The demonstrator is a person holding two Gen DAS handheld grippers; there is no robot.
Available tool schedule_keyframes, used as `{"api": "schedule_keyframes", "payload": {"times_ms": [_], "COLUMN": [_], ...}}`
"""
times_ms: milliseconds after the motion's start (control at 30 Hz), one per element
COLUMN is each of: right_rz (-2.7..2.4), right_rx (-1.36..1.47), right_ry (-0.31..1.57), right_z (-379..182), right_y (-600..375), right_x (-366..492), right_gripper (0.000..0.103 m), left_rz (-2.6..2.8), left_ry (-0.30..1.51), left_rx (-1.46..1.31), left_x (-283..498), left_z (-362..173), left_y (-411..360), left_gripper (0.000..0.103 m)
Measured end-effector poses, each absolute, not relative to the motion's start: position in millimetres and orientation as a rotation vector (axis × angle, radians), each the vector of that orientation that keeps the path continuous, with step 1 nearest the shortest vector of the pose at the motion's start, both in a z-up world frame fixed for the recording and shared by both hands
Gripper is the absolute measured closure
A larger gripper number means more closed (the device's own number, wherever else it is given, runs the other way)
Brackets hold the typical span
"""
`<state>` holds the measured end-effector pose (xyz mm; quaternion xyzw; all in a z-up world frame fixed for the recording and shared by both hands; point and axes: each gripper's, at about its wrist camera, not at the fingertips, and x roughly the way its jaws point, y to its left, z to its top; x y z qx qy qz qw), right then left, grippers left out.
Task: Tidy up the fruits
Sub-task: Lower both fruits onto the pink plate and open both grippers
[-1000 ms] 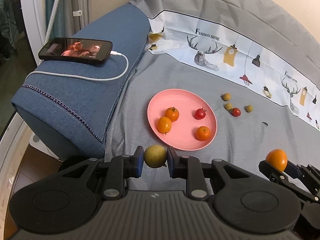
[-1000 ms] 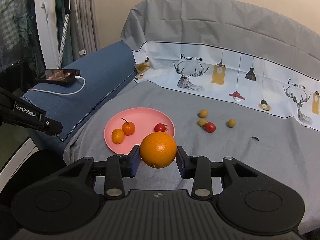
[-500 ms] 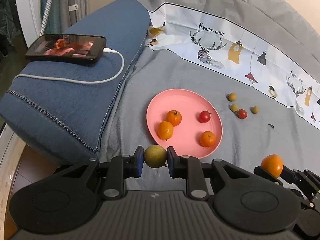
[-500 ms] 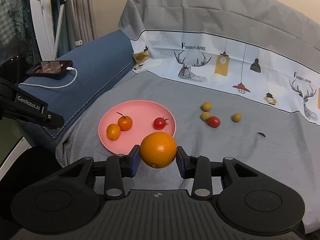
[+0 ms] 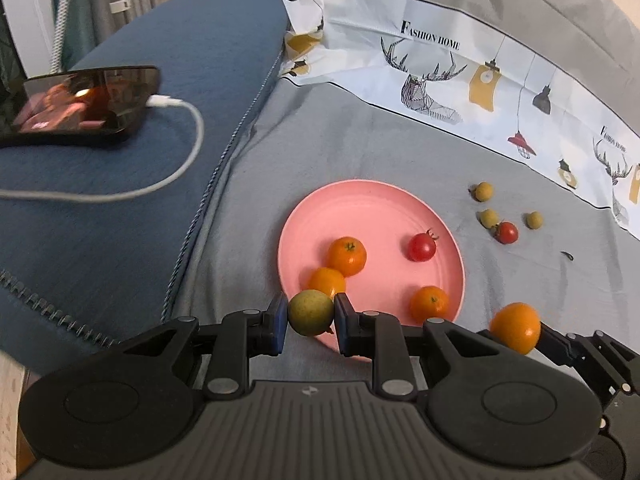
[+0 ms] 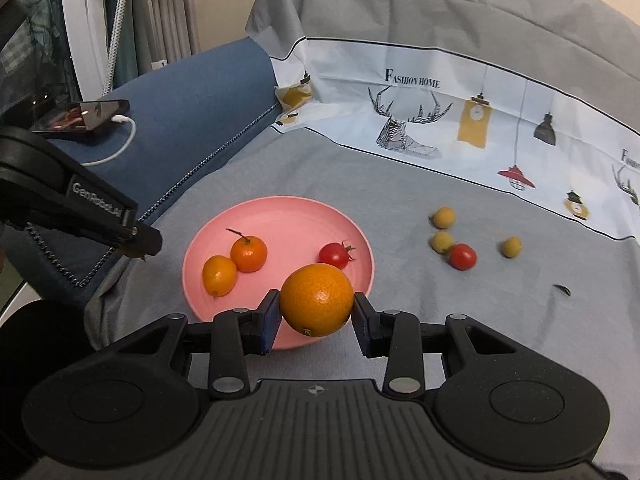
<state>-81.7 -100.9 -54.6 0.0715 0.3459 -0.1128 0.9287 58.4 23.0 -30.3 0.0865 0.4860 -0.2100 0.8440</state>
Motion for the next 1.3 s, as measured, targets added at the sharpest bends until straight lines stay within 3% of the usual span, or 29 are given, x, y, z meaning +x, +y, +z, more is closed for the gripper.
{"api": "schedule_keyframes", "payload": {"times_ms": [800, 833, 867, 900, 933, 967, 1000, 1300], "right_rz": [-0.173, -0.171, -0.165, -0.158, -0.153, -0.151, -0.154, -0.199], "right_rx": [0.122, 0.121, 0.122, 0.122, 0.118, 0.108, 0.091, 0.109], "right_ry": [0.783, 0.781, 0.769, 0.752, 0.739, 0.723, 0.702, 0.749], "right_z": [-105.9, -105.9, -105.1, -103.1, -100.9, -97.9, -94.0, -73.6], "right_y": [-127.7, -127.8, -128.4, -128.9, -129.5, -129.1, -128.1, -120.4], "right_x": [-4.0, -4.2, -4.0, -4.8, -5.2, -6.9, -10.1, -65.2], "right_gripper": [0.063, 0.063, 0.059, 0.052, 0.033, 0.018, 0.015, 0.003], "left_rz": [-0.440, -0.439, -0.444, -0.451, -0.452, -0.445, -0.444, -0.440], "left_ry": [1.084, 1.085, 1.084, 1.077, 1.061, 1.027, 1.000, 0.978], "left_rx": [0.315, 0.314, 0.310, 0.304, 0.297, 0.290, 0.292, 0.353], "left_x": [114.7, 115.3, 115.4, 114.9, 113.8, 110.0, 106.4, 62.2], "left_z": [-88.9, -88.8, -87.6, -85.6, -82.2, -76.6, -72.3, -51.5], "left_y": [-37.7, -37.7, -37.9, -38.2, -37.5, -35.8, -34.7, -7.1], "left_gripper": [0.075, 0.071, 0.049, 0.017, 0.004, 0.000, 0.000, 0.000]}}
